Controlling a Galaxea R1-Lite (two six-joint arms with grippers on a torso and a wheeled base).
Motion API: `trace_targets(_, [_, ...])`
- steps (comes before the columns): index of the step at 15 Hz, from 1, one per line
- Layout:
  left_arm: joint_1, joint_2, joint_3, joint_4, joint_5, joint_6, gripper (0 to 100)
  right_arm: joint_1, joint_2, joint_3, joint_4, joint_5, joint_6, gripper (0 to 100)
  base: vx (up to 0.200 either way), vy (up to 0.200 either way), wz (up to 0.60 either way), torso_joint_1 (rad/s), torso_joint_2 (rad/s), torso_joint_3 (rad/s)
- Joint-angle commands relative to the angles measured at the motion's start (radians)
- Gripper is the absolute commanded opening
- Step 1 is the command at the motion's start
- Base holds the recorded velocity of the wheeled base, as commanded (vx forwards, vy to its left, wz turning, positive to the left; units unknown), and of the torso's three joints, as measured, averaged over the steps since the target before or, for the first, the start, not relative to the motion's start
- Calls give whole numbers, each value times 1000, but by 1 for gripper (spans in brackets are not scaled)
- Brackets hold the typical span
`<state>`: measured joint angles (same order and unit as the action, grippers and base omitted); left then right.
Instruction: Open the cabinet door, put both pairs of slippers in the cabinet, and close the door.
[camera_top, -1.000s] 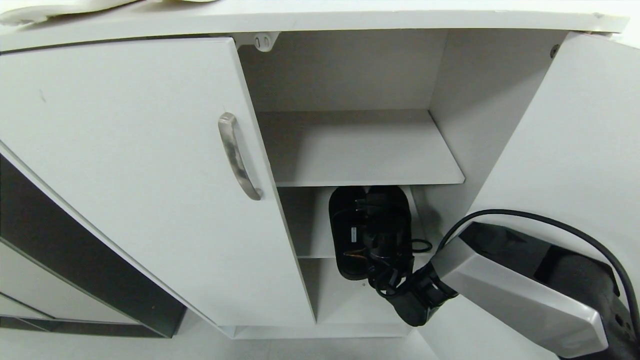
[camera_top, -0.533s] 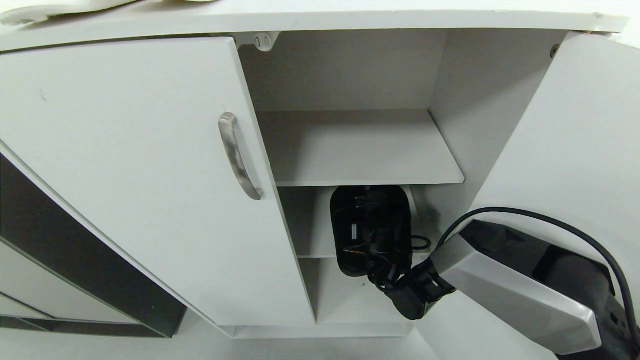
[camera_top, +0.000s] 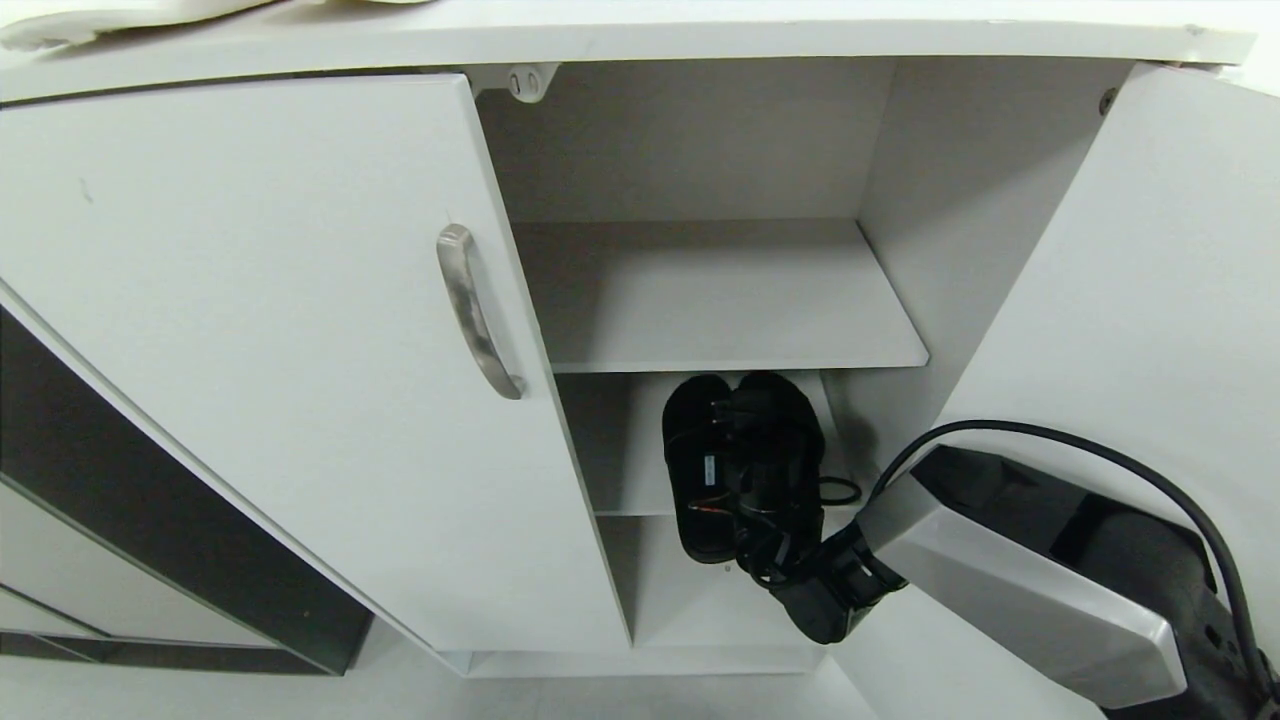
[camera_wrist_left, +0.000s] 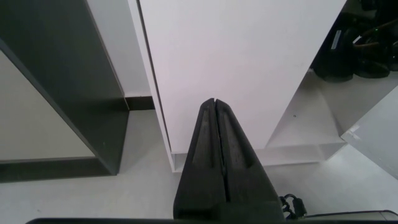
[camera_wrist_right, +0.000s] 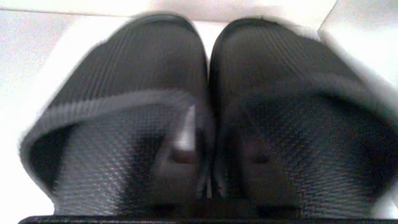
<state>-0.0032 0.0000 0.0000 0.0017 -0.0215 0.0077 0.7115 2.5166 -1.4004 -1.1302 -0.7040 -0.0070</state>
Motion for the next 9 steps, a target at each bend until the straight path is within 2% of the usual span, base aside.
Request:
trace_targets(1, [0, 2, 0, 0, 0, 0, 0, 0, -1, 8, 0, 0, -1, 100, 0, 0, 0, 0, 0, 0])
trace_targets(3, [0, 2, 0, 0, 0, 0, 0, 11, -27, 57, -13, -9, -2, 100, 0, 0, 0, 0, 0, 0])
trace_targets(5, [0, 2, 0, 0, 0, 0, 0, 34, -104, 175, -49, -9, -7, 100, 0, 0, 0, 0, 0, 0])
trace_targets(9, [0, 2, 0, 0, 0, 0, 0, 120, -300, 483, -123, 0, -11, 100, 0, 0, 0, 0, 0, 0])
